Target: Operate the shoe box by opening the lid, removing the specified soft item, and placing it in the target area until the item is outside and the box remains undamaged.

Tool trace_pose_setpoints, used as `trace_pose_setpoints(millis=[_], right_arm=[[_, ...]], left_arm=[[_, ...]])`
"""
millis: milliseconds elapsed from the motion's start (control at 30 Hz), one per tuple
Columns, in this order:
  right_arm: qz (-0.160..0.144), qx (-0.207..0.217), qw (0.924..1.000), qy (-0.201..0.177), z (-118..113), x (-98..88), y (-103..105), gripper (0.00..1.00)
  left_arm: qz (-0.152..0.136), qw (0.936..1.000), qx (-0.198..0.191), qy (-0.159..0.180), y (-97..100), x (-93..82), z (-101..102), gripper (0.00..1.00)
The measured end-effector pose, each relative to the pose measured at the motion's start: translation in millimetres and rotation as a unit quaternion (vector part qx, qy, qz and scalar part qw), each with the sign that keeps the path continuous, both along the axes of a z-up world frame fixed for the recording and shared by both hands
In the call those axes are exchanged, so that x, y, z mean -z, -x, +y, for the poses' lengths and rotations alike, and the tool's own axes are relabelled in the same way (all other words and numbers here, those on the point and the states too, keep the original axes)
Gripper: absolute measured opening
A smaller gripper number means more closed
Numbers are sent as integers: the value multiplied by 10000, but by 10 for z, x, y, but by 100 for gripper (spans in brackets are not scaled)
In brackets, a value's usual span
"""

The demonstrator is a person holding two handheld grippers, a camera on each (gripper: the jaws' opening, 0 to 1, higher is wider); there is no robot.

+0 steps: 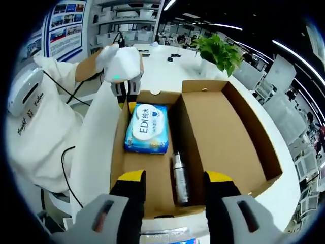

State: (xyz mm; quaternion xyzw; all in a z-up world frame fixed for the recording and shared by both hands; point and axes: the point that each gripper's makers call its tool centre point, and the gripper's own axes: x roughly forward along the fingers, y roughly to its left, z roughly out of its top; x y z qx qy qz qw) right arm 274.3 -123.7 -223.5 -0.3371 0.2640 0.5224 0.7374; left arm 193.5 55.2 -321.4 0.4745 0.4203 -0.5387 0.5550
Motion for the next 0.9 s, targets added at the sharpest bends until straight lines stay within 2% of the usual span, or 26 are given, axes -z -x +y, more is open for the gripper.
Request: trace_pose_setpoints(millis=[100,300,500,600,733,900], right_arm=[[37,-71,10000,21,149,83,-26,50],[93,-214,9997,-99,385,107,-23,50],[128,-123,9998,-87,551,196,-60,51],[392,-201,9984,-357,700,239,0,52],[449,-323,9981,-287,834,372,31,54],[558,-397,9971,-339,999,439,50,57]], left_arm=[[25,10000,-33,5,-7,-1,-5,2],[24,10000,-65,30,-52,-5,15,2],[51,10000,-27,17,-177,-16,20,2],[49,10000,-15,63,-199,-21,22,2],[-130,9988,351,322,-174,-21,4,3],[-118,9981,217,564,-170,-33,-54,4]])
